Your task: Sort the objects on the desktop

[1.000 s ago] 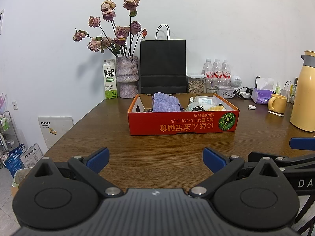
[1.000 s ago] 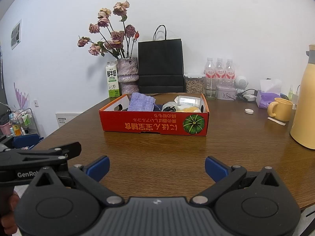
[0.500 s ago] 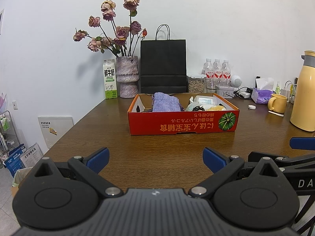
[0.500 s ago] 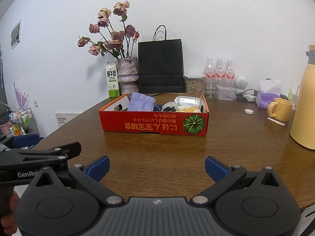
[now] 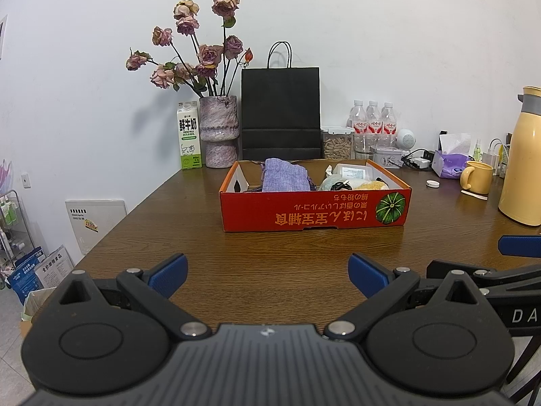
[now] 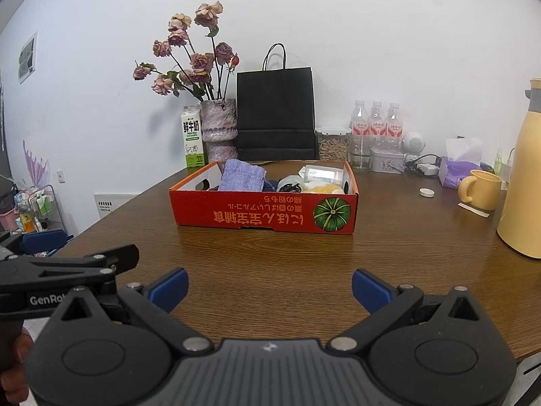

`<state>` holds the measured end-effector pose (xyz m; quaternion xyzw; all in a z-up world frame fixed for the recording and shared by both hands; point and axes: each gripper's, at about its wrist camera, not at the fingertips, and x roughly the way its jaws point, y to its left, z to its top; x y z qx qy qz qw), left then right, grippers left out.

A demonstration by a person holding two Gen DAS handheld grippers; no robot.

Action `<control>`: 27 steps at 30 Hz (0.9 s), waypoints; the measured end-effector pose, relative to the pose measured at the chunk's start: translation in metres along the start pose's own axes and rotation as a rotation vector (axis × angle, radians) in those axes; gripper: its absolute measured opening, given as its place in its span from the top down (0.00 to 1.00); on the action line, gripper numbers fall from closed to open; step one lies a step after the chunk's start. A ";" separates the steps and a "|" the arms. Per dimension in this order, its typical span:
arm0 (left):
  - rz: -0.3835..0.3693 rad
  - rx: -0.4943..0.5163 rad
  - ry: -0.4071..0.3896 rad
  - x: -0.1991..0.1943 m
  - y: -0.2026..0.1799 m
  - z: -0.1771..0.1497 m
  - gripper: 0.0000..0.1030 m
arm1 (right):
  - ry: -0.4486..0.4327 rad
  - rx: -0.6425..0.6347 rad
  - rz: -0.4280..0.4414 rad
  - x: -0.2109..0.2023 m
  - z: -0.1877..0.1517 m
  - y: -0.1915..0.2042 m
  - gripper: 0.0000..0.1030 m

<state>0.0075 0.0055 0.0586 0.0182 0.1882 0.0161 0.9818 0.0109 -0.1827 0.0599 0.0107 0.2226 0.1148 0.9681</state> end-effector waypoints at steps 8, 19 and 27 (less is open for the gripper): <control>0.001 0.001 0.000 0.000 -0.001 0.001 0.00 | 0.001 0.001 0.001 0.000 0.000 0.000 0.00; 0.000 0.001 0.002 0.000 -0.001 0.001 0.00 | 0.002 0.000 -0.001 0.000 0.000 -0.002 0.00; -0.009 -0.005 0.002 0.000 0.001 0.000 0.00 | -0.001 0.001 0.000 0.000 0.000 -0.002 0.00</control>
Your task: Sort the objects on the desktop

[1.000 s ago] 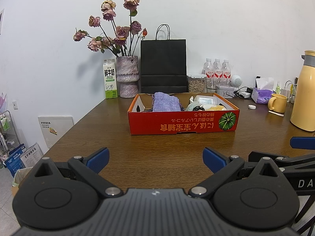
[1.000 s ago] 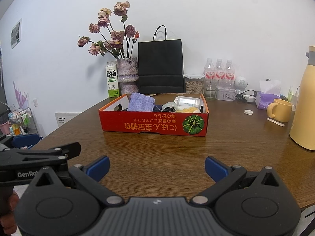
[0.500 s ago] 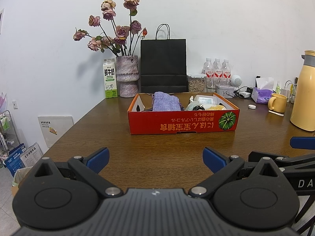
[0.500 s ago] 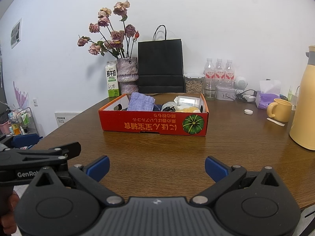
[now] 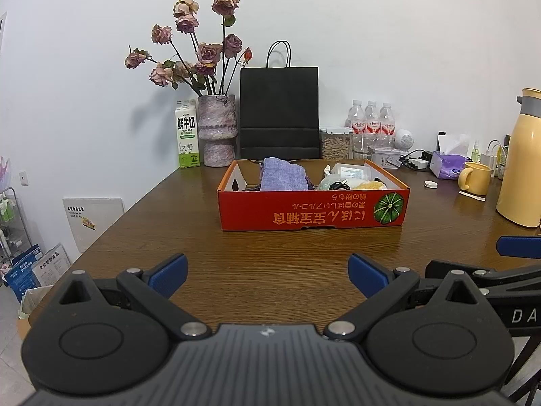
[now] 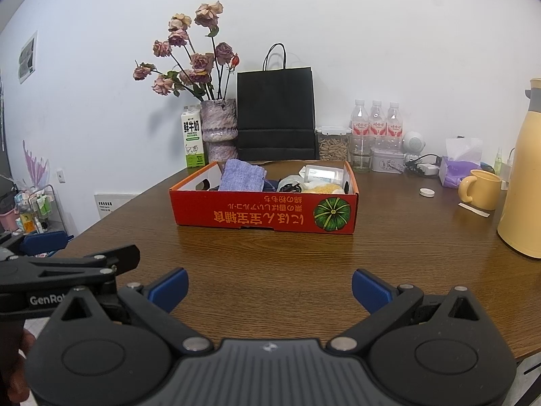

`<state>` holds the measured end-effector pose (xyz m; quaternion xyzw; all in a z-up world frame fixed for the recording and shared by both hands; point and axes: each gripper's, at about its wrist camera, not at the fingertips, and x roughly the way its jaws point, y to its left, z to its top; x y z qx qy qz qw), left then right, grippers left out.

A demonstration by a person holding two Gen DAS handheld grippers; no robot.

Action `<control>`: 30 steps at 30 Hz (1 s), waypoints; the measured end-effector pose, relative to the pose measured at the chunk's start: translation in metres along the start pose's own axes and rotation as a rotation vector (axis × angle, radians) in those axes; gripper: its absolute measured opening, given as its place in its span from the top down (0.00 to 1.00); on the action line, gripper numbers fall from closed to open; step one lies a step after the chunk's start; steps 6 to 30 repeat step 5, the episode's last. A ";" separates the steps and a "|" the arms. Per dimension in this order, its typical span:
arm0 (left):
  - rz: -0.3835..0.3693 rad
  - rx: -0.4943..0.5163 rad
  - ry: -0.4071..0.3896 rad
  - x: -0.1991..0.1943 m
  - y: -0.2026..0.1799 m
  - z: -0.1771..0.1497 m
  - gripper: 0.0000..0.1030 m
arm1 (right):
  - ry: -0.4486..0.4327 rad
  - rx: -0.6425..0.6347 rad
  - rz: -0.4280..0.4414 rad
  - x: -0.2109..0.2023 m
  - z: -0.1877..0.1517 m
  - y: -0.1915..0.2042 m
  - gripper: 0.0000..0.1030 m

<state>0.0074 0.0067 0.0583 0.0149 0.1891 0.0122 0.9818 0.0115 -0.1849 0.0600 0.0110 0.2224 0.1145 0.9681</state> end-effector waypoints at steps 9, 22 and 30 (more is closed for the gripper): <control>0.011 0.008 -0.005 -0.002 -0.003 0.000 0.00 | 0.001 -0.001 -0.001 0.000 0.000 0.001 0.00; 0.011 0.008 -0.005 -0.002 -0.003 0.000 0.00 | 0.001 -0.001 -0.001 0.000 0.000 0.001 0.00; 0.011 0.008 -0.005 -0.002 -0.003 0.000 0.00 | 0.001 -0.001 -0.001 0.000 0.000 0.001 0.00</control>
